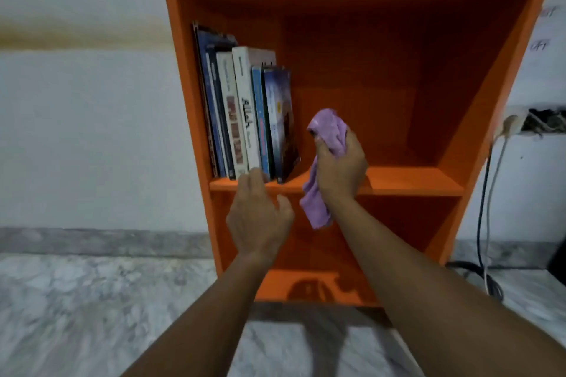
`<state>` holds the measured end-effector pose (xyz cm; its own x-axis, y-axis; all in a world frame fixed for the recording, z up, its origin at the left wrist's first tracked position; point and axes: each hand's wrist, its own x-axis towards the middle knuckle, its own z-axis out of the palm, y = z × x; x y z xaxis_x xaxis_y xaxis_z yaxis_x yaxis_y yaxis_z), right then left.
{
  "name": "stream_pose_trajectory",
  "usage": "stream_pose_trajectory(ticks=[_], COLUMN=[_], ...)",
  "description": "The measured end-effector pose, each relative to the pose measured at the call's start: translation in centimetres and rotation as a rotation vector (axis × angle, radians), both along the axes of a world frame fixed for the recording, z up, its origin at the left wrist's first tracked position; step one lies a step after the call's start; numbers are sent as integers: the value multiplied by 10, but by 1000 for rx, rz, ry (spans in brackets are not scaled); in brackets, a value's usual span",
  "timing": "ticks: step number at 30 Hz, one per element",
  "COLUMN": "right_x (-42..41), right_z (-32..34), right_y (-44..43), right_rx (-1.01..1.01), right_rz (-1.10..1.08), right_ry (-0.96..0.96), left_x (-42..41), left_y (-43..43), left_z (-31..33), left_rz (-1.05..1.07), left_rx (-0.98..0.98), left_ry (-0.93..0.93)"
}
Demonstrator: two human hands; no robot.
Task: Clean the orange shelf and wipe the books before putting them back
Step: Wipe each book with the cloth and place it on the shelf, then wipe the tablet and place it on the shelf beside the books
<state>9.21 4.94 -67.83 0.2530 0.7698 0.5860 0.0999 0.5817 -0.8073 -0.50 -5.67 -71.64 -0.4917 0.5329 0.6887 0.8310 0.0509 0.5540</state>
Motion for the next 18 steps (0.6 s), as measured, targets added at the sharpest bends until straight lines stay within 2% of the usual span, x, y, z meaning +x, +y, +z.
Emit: stream_pose_trajectory(ticks=[1,4,6,9,11,14,16,18], right_x=[3,13,23,49,71,99,120,143], right_z=[0,-24,-64,-135,-178,-230,-257,-274], right_y=[-10,-52,-91,-149,-186,-232,-247,-249], right_rx=[8,-10,-35,-272,-513,-719,-803,-908], right_rz=[-39,-141,-133,-42,-20,26,99,93], right_ry=[-8,17,-37,-172,-235,-362,-384,-412], left_x=[1,3,5,17,31,44,48,47], left_y=[-8,-43,-74,-114,-138,-155,-164,-172], left_z=[-9,-53,-91,-149,-182,-206,-207,-203], left_rz=[-29,-219,-391,-552,-481,-257,-214,-227], left_rx=[-124,-687,-1064,-1396,-1430,-1194,-1085,-992], left_ry=[29,122,157,17,129,407,468,416])
